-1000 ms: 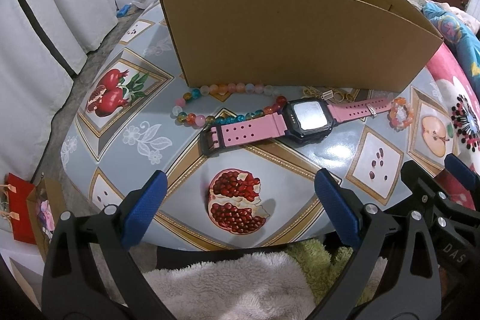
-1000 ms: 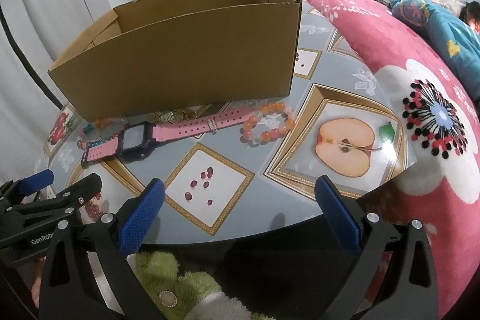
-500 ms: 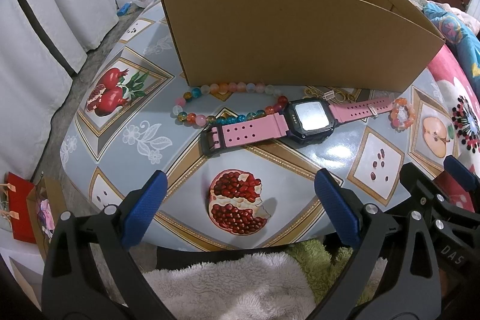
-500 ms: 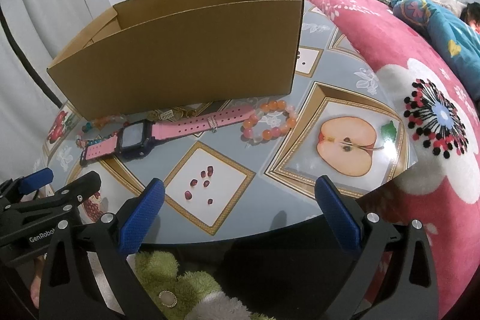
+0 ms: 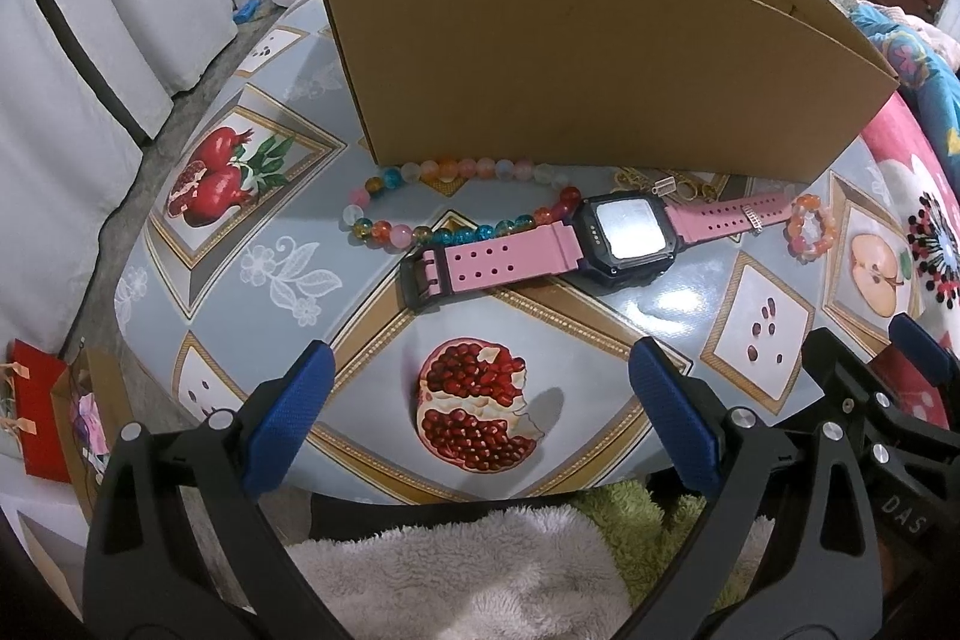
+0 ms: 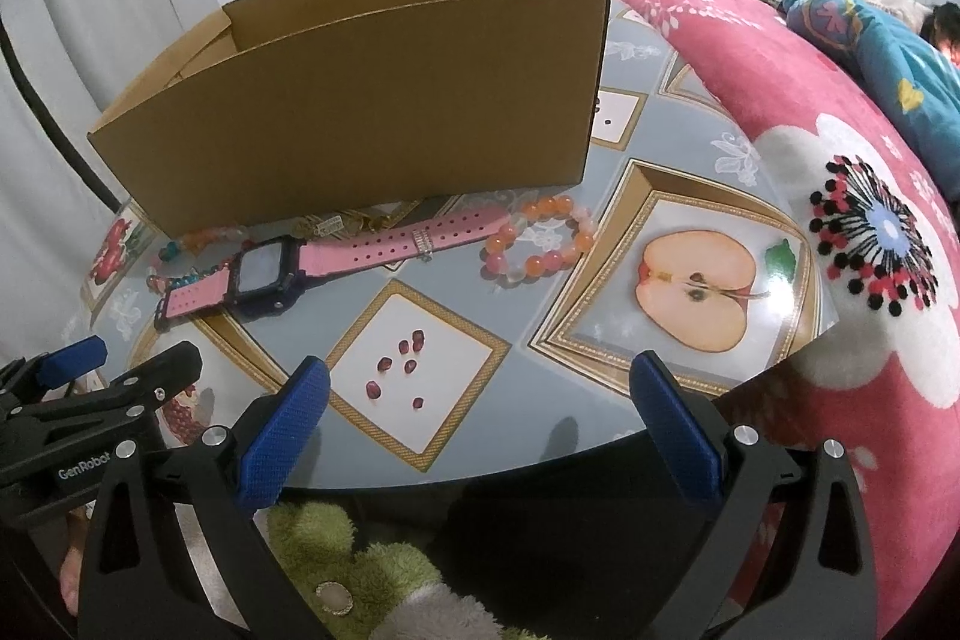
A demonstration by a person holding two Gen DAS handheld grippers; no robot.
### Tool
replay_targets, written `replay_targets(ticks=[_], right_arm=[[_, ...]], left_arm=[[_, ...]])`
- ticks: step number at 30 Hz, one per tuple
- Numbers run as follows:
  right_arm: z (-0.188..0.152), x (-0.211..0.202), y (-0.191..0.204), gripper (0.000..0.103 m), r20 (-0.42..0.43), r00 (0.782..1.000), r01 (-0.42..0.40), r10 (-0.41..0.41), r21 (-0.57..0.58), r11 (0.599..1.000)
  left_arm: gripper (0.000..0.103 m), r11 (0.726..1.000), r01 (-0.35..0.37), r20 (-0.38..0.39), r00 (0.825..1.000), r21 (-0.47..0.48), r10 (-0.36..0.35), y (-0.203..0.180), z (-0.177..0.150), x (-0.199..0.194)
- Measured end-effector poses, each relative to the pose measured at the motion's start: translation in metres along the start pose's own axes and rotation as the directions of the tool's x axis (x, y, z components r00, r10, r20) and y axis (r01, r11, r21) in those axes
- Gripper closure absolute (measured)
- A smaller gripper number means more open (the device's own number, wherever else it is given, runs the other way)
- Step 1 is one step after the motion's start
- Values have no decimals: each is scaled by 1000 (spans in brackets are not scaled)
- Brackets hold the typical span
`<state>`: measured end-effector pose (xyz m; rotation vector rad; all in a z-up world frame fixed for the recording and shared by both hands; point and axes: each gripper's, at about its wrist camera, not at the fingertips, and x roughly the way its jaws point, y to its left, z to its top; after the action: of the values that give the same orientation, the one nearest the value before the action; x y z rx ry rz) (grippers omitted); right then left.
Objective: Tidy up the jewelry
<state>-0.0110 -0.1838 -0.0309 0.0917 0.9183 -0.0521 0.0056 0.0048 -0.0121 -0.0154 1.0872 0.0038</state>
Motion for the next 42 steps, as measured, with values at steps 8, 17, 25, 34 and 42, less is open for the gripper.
replay_targets(ticks=[8, 17, 25, 34, 42], right_arm=[[14, -3, 2, 5, 69, 994, 89, -84, -69, 994], [24, 0, 31, 5, 130, 983, -85, 133, -325, 942], [44, 21, 67, 11, -8, 936, -312, 352, -486, 816], [40, 38, 91, 37, -155, 917, -372, 369, -670, 643], [28, 52, 107, 40, -213, 933, -338, 289, -794, 506]], left_arm=[[8, 998, 22, 22, 1000, -54, -21, 25, 8, 5], [8, 982, 154, 165, 971, 110, -171, 45, 11, 3], [8, 944, 281, 209, 926, 170, -314, 44, 7, 3], [12, 921, 312, 229, 903, 232, -363, 43, 0, 2], [58, 887, 321, 183, 901, 333, -394, 33, -6, 6]])
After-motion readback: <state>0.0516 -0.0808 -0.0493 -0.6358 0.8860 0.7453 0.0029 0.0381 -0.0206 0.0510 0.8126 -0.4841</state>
